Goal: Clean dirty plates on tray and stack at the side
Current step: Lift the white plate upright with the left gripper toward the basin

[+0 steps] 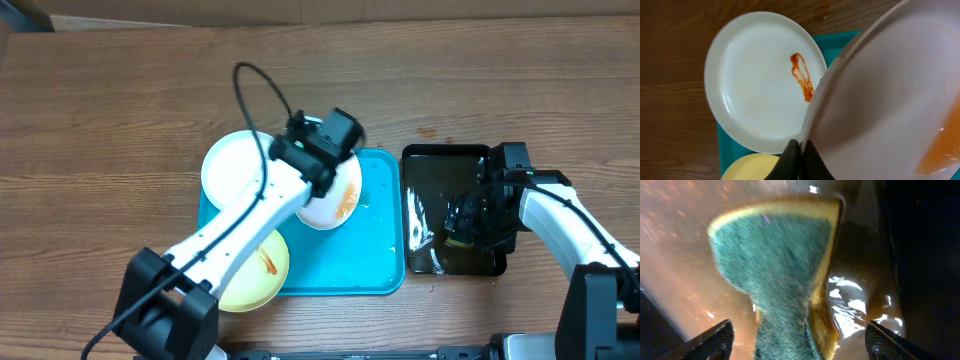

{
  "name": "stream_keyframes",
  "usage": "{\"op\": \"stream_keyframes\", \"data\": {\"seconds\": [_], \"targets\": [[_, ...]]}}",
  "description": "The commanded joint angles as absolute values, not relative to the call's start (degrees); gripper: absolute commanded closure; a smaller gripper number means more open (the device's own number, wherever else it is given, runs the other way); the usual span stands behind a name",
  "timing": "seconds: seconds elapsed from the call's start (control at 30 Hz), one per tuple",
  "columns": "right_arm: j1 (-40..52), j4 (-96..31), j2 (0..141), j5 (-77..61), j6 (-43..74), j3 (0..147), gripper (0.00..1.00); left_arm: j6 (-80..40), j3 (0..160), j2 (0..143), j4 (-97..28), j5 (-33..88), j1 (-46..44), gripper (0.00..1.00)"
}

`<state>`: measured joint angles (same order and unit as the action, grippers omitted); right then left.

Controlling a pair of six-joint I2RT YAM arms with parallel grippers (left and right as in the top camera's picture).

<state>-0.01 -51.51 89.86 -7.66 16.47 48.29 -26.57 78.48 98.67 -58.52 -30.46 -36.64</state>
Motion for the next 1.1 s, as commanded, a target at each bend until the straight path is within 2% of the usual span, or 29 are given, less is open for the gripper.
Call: {"op": "stream_keyframes", "data": {"seconds": [0.0, 0.2, 0.63, 0.9, 1.07], "targets": [[-0.01, -51.51, 89.43, -7.90, 16.51, 47.18, 0.13, -25.69, 80.05, 96.99, -58.46, -43.13, -40.47, 0.96], [-0.01, -52.14, 89.43, -8.60, 16.47, 47.20, 0.13, -25.67, 80.07, 96.95, -58.33, -42.78, -42.94, 0.96], [-0.01, -52.80, 89.43, -8.62, 17.63, 45.98, 0.10, -25.67, 80.53, 90.83, -58.72, -69.71, -56.62, 0.96], [-0.01, -47.70, 89.43, -8.62, 19.90, 43.09, 0.17, -25.23, 80.53, 90.85, -58.67, -75.05, -59.66, 0.96], [-0.01, -46.48, 89.43, -8.58, 21.06, 42.33, 0.17, -24.36, 80.53, 90.85, -58.67, -77.34, -59.66, 0.96]]}}
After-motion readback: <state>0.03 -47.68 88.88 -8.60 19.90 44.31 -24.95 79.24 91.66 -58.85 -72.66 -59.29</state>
